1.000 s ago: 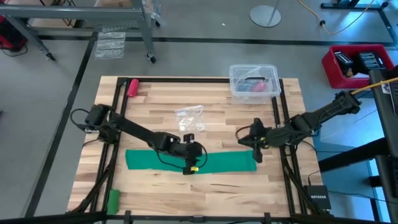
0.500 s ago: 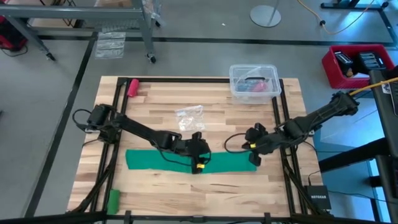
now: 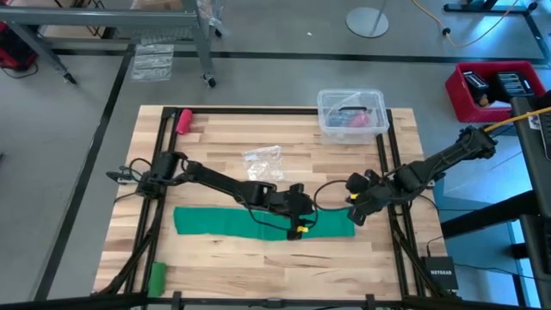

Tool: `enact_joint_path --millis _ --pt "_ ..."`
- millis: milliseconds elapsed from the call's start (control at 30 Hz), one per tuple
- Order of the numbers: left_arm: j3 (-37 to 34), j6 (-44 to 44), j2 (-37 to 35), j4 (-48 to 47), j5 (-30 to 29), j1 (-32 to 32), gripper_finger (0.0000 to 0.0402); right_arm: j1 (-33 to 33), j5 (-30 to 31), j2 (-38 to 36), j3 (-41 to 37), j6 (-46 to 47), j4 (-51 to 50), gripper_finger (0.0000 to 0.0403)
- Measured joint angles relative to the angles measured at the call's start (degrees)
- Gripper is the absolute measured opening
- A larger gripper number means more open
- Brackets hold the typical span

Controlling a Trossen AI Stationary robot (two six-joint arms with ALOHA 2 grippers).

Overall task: Roll bandage
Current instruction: Roll the green bandage

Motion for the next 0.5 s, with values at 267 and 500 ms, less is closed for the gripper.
enact_joint_path --millis 267,500 --pt "0.0 0.9 0.0 -0.6 0.0 -0.2 0.0159 4.1 -9.1 2.2 -10.4 16.4 10.7 0.0028" --pt "-0.1 2.1 -1.4 -6.9 -0.1 -1.0 0.0159 9.1 -12.0 6.1 -13.5 26.2 15.7 0.0028"
